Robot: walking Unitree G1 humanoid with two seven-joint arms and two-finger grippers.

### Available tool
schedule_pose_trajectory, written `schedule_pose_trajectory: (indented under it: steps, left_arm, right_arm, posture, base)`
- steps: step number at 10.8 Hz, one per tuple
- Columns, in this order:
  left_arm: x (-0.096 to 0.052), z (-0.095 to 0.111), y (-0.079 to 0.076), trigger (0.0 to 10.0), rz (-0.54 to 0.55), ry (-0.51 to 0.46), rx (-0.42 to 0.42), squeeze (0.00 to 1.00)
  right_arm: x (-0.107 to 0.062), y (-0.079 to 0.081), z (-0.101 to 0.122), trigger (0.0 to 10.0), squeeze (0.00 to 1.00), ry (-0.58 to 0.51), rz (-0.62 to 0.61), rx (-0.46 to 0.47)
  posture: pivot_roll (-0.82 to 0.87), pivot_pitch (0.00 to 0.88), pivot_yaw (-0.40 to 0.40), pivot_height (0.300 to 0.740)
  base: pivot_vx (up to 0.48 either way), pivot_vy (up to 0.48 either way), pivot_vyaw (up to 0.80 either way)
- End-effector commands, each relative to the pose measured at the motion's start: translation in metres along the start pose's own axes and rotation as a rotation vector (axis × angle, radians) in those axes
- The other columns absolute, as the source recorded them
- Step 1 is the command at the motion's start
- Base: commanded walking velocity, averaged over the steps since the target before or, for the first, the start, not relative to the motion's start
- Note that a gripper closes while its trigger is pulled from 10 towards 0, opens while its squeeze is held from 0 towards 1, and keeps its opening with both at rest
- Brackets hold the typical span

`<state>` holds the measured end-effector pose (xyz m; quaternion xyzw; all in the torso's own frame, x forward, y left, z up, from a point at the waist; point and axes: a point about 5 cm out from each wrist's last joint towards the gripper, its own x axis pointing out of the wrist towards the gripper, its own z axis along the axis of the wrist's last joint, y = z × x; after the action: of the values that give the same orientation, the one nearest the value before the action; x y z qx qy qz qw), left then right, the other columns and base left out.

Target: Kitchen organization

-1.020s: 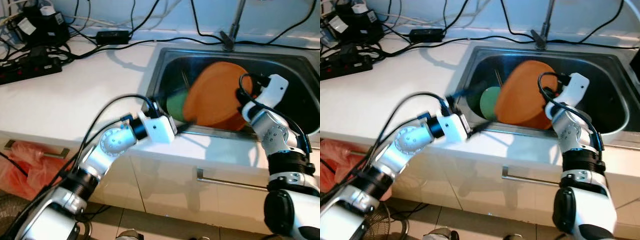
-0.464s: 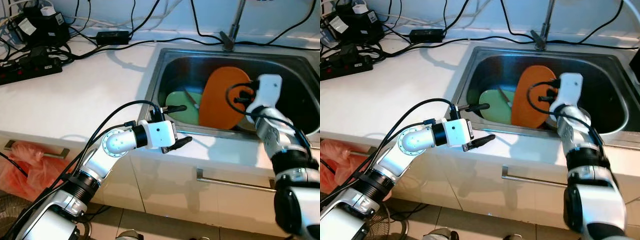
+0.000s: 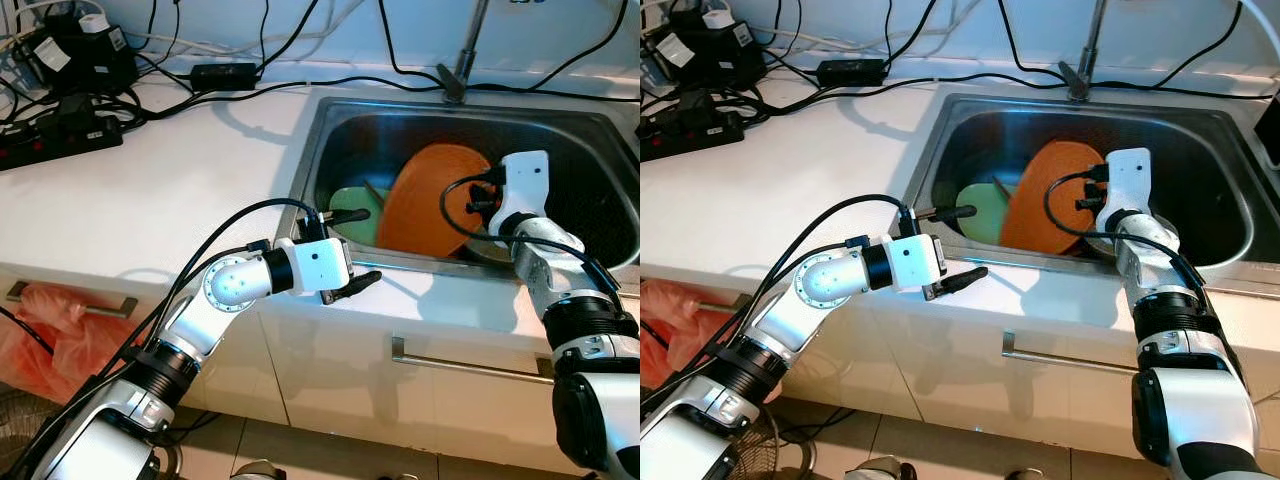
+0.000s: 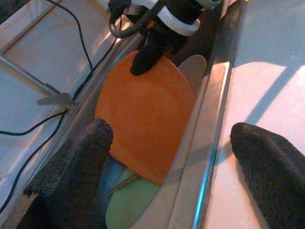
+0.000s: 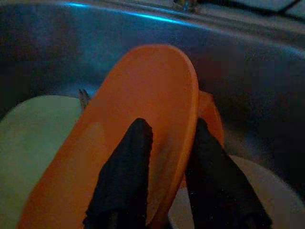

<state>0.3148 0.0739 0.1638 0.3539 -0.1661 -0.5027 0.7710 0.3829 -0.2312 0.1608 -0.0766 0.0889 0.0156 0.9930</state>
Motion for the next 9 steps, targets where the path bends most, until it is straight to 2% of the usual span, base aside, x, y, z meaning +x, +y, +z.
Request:
schedule_pose_trajectory:
  steps: [1, 9]
  left_arm:
    - [-0.0029, -0.0101, -0.0016, 10.0, -0.020, 0.064, -0.007, 1.00]
    - [-0.0025, -0.0109, 0.0028, 10.0, 0.037, 0.072, 0.000, 1.00]
  right_arm:
    - [0.0005, -0.0058, 0.0092, 10.0, 1.00, -0.033, -0.001, -0.016]
    - [0.0015, -0.0009, 0.0142, 10.0, 1.00, -0.067, 0.025, -0.023]
  posture:
    - [0.12, 0.042, 0.018, 0.740]
    - [0.11, 0.040, 0.014, 0.740]
  base:
    - [0.000, 0.000, 0.00]
    - [0.000, 0.000, 0.00]
